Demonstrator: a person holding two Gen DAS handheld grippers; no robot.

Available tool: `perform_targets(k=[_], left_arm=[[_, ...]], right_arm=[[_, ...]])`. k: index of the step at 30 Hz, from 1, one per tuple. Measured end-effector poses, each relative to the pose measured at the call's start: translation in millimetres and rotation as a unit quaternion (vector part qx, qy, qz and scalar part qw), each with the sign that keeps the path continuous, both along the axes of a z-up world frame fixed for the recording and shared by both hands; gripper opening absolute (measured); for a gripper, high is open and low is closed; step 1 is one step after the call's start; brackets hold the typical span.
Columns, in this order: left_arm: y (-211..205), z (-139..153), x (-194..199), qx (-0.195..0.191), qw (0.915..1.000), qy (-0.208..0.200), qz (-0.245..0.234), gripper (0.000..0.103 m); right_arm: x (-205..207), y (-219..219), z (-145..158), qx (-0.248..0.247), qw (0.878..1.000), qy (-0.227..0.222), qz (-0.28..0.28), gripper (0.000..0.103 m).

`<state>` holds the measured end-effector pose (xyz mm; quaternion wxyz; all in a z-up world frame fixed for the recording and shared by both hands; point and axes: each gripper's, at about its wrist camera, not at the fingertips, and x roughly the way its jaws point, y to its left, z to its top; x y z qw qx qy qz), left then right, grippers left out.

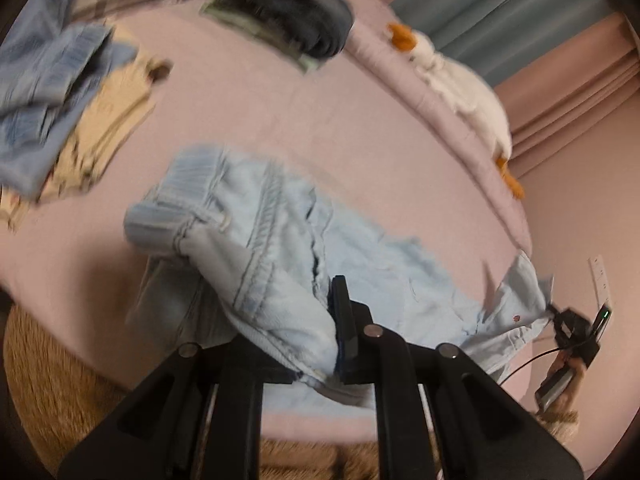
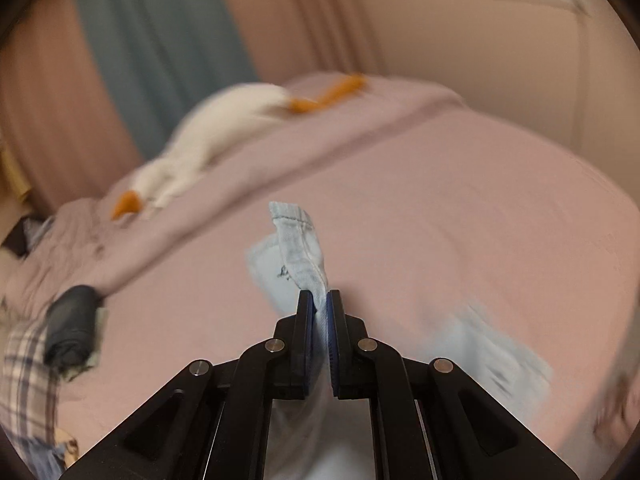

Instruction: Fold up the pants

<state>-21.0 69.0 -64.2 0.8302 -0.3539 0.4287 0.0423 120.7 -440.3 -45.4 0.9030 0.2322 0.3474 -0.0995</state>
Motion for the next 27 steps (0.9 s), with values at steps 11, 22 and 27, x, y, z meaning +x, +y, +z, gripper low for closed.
perform_targets(k=[11,22,27], left_arm=[[-15,-37,8,0.04,0.997,0.064,-0.018,0.026],[3,-20,9,0.036,0.9983,0.046,-0.004,0.057],[8,-24,15,0.039,0.9983,0.043,0.0,0.044]], right_arm=[[-37,-34,-78,0.07,0.992,0.096,-0.028,0.007],[-45,-60,-64,0.078,0.993,0.07,-0.054,0.066],[-30,-67,-73,0.104,0.991,0.07,-0.039,0.066]])
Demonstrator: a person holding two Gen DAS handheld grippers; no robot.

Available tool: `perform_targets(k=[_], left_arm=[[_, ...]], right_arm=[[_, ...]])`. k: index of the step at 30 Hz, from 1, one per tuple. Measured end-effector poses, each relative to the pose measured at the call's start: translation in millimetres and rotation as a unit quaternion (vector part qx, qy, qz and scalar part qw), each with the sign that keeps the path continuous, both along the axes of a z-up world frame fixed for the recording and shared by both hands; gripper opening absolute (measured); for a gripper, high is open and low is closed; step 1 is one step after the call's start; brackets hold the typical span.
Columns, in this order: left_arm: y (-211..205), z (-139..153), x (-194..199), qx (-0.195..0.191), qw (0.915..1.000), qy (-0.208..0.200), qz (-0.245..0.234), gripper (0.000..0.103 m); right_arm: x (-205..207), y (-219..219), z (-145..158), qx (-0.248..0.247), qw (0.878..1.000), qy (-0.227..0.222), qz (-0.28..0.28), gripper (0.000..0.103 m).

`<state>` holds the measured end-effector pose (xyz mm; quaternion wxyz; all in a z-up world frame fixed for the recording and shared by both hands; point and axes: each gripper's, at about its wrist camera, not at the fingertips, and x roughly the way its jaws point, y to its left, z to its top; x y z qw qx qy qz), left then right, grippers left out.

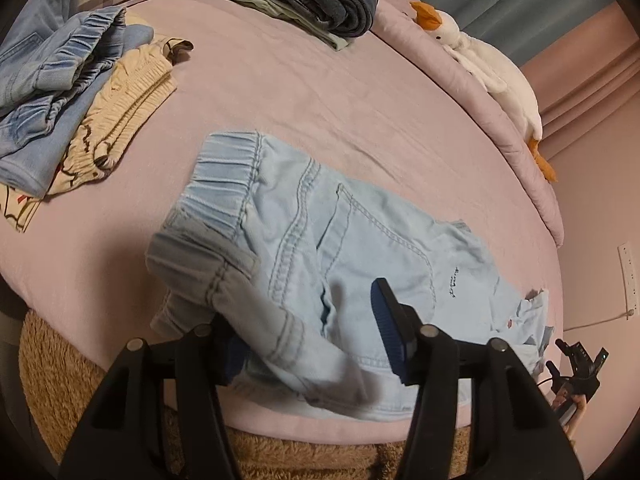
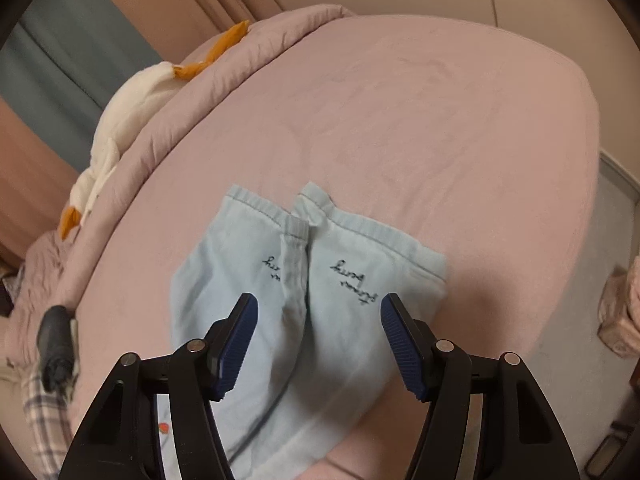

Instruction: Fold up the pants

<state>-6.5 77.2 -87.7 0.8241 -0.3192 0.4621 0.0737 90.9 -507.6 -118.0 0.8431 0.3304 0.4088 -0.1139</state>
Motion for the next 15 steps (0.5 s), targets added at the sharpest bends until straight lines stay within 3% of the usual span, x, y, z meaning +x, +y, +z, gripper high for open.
perform_targets(k=[2,4,5,6,7,9,15], left_arm=[[1,-2,1,0.009,0.9999,0.005,0.004,0.025],[3,-5,2,0.013,0.9998,0.012,0.004,0.023],[4,-7,2,0.01,0.9999,0.012,0.004,0.02],[5,-8,1,0.009,0.9999,0.014,0.004,0.019],[6,-9,1,0.008,0.9998,0.015,0.003,0.018],[6,-7,0,0.005,0.9999,0.012,0.003,0.017],[2,-4,-4,0.0,0.9999,0.013,-0.011,0.017]], right_arm=[[16,0,-7,0.018,1.0,0.002,0.013,0.061],[29,1,-11,0.021,1.0,0.009,0.021,0.05],[32,1,-13,0.01,1.0,0.015,0.022,0.037],[34,0,-15,-0.02,0.999,0.032,0.015,0.013],[38,-1,-17,-0.034,0.998,0.046,0.008,0.003],[33,-7,-11,-0.014,1.0,0.028,0.004,0.003],[-9,-22,29,-0.033,0.998,-0.046,-0.026,0.003]])
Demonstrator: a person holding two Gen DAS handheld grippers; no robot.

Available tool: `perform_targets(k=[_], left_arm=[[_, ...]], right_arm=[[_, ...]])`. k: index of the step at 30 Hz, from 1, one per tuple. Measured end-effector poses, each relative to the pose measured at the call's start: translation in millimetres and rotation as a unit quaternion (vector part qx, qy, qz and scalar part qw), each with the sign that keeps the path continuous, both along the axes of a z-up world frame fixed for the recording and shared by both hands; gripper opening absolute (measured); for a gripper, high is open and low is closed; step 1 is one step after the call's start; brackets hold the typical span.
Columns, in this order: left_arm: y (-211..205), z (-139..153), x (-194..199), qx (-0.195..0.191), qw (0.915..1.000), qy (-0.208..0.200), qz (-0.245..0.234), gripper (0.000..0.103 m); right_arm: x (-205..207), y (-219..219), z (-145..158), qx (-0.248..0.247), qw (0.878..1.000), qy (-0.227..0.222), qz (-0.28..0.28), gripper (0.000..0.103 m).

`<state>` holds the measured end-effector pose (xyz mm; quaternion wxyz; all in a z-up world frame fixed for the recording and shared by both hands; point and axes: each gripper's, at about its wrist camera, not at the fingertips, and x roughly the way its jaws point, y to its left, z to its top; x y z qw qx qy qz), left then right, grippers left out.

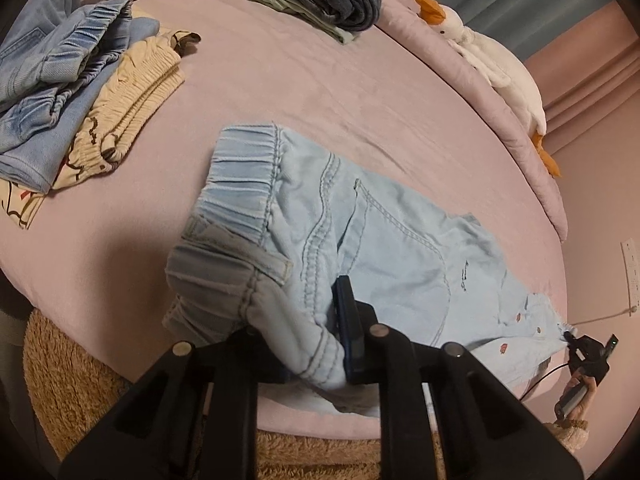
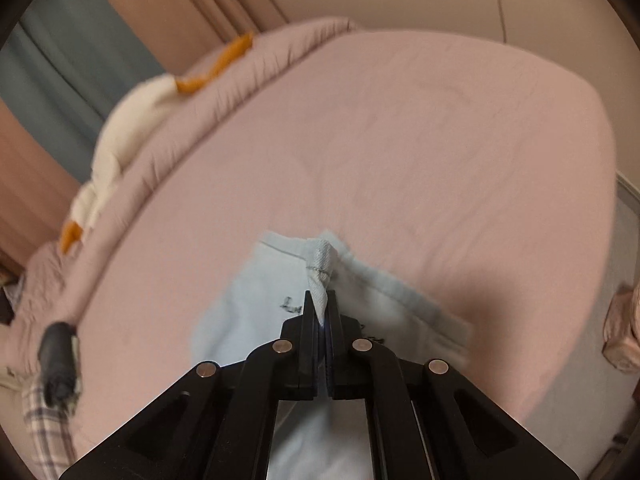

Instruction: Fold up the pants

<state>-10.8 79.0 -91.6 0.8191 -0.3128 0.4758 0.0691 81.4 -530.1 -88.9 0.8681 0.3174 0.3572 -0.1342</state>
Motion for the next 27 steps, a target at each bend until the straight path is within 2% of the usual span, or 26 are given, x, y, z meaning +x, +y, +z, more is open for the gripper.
perform_targets(k=[3,6,8,14,17,18,19,22,25,26,27], left_arm=[[-8,-5,-2,-0.006,0.9998,0.008,-0.017,0.017],[-14,-9,-3,0.001,0.9996,0.016,-0.022,0.016],[-15,-11,-5,0.007,0.9995,0.021,-0.023,0.015],[-15,1,-16,-0.004,0.9996,0.006,-0.028,0.013],[-17,-17,-13,0.004,0.999,0.032,-0.031,0.014],[-18,-23,-13,0.005,0.9989,0.037,-0.03,0.014],[-18,-23,-13,0.008,0.9989,0.036,-0.03,0.014],[-20,-18,-11,0.021,0.9983,0.036,-0.04,0.017],[-19,-6,-9,0.013,0.9983,0.034,-0.046,0.017],[-19,0,-10,0.013,0.9983,0.028,-0.049,0.023],[-18,6,-9,0.015,0.9983,0.023,-0.051,0.036]], right_arm=[[-8,-7,-11,-0.031,0.999,0.022,-0.023,0.003],[-2,-18,-47,0.004,0.998,0.063,-0.031,0.003],[-3,-21,-60,0.01,0.997,0.074,-0.028,0.003],[-13,-21,-25,-0.019,0.998,0.046,-0.043,0.002],[-9,-23,-42,-0.018,0.997,0.07,-0.04,0.002],[-4,-23,-55,-0.02,0.995,0.094,-0.036,0.002],[-1,-21,-61,-0.026,0.994,0.098,-0.033,0.002],[4,-14,-55,-0.057,0.992,0.111,-0.029,0.002],[4,-9,-39,-0.072,0.987,0.14,-0.024,0.004],[7,-3,-31,-0.08,0.987,0.137,-0.02,0.01],[0,6,-19,-0.095,0.987,0.128,-0.008,0.028]])
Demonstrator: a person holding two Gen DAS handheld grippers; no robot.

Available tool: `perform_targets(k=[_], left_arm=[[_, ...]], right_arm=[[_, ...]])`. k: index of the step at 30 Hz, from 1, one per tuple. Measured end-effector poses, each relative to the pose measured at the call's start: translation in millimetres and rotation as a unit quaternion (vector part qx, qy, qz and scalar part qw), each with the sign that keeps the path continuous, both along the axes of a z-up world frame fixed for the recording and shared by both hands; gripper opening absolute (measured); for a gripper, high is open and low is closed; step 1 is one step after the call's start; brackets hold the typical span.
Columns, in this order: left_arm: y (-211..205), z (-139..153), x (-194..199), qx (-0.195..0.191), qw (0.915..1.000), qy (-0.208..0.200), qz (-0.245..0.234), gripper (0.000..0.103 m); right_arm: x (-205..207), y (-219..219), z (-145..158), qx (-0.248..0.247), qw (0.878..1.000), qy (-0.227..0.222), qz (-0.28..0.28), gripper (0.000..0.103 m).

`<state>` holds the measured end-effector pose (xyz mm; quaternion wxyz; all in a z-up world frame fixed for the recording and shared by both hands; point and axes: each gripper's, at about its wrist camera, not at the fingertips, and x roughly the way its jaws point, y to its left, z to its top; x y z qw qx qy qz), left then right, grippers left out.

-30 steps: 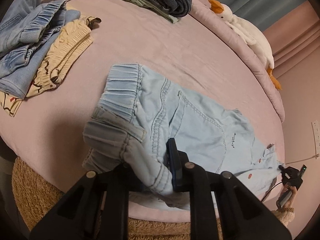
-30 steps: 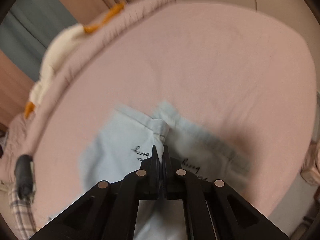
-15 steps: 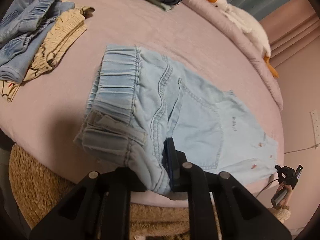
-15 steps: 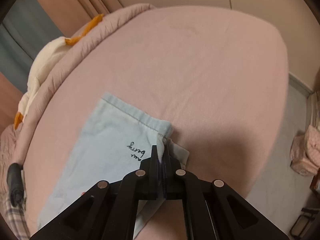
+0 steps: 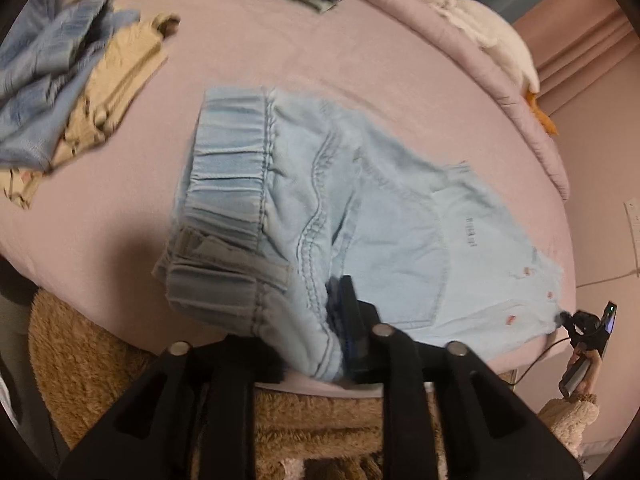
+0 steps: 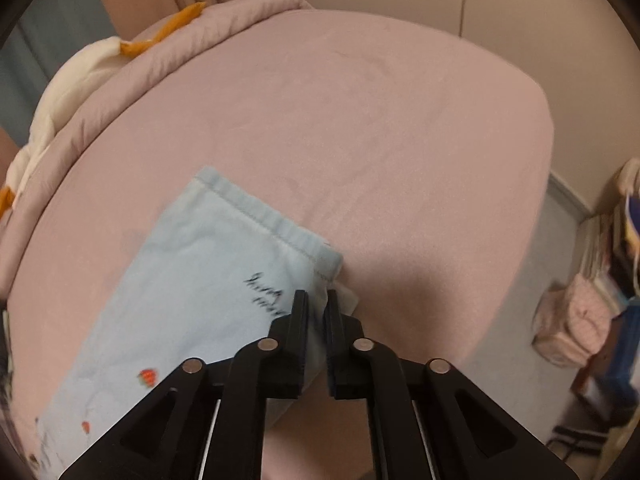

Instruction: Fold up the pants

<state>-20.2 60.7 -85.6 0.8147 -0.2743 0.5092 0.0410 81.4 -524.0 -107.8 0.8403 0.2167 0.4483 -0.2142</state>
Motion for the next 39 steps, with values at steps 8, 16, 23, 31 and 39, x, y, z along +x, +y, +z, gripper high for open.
perform_targets(k=[8,16,23,31,39], left_arm=[[17,29,17,0.052,0.9979,-0.032,0.025,0.085],[36,15,54,0.1,0.9943,-0.032,0.019,0.085],[51,-4,64,0.056,0.9982,-0.016,0.017,0.083],[44,-12,54,0.066,0.9974,-0.029,0.004,0.047],[41,7,39,0.076,0.9953,-0.056,0.019,0.041]], right_arm=[[10,117,61,-0.016,0.983,-0.051,0.176,0.069],[52,285,53,0.062,0.912,-0.022,0.404,0.069],[58,388,30,0.079,0.866,0.025,0.492,0.069],[82,419,-5,0.01,0.866,0.081,0.494,0.052],[80,411,11,0.02,0.871,0.037,0.49,0.008]])
